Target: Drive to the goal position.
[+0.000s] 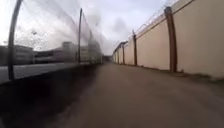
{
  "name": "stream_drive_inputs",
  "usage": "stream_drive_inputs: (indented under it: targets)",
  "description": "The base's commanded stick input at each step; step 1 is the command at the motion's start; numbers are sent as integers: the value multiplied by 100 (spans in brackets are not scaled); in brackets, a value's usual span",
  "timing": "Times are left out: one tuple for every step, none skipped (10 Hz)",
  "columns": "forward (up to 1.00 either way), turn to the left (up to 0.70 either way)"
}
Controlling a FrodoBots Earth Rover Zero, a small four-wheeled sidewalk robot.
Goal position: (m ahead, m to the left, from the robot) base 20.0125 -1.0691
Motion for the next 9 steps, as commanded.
stream_drive_inputs:
  targets:
    - [50, 0]
    - [50, 0]
    - [50, 0]
    - [50, 0]
    - [50, 0]
    - [50, 0]
    - [50, 0]
    - [50, 0]
    - [50, 0]
